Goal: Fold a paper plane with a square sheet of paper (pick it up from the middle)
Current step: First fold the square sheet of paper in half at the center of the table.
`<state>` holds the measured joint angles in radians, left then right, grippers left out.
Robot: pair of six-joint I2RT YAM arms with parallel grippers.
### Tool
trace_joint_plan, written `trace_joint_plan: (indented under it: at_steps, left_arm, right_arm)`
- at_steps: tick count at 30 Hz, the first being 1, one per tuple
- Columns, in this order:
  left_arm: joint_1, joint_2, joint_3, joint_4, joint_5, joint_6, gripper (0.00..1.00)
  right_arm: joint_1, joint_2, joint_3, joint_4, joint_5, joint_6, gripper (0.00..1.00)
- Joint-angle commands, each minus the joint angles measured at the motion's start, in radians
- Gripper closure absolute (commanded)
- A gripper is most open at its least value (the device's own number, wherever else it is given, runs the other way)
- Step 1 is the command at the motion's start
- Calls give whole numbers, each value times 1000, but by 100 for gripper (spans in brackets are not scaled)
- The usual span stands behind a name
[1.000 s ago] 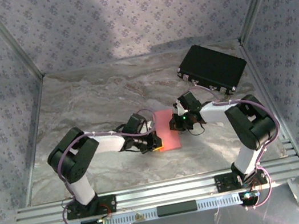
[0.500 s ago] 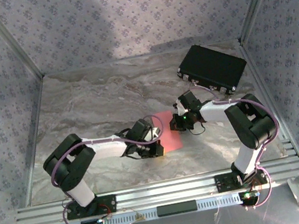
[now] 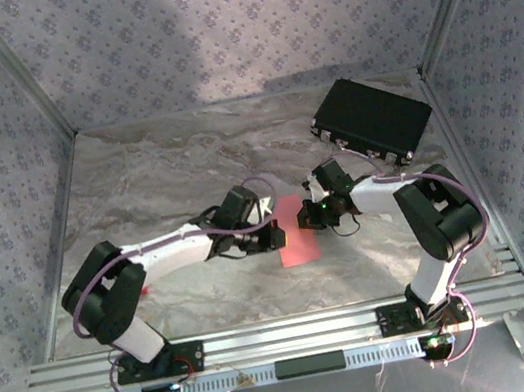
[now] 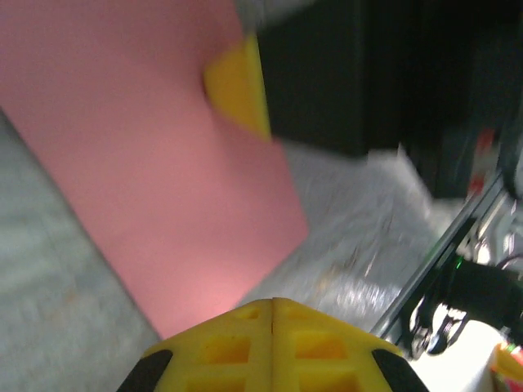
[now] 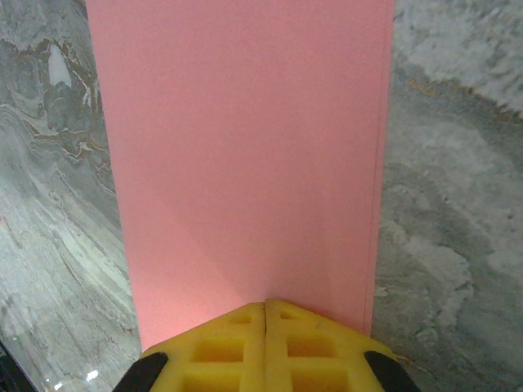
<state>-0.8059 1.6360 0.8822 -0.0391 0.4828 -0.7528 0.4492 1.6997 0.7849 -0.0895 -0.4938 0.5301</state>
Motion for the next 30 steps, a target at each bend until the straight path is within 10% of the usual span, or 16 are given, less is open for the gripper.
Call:
trace_joint_plan:
  at_steps: [1,30]
  left_arm:
    - [41,95,35,80,74,-22,99]
    - [135,226,115,21,190,-11,94]
  right_arm:
    - [-4,31,-23,-103,71,-25,100]
    - [-12,45,-12,-131,79,-32,100]
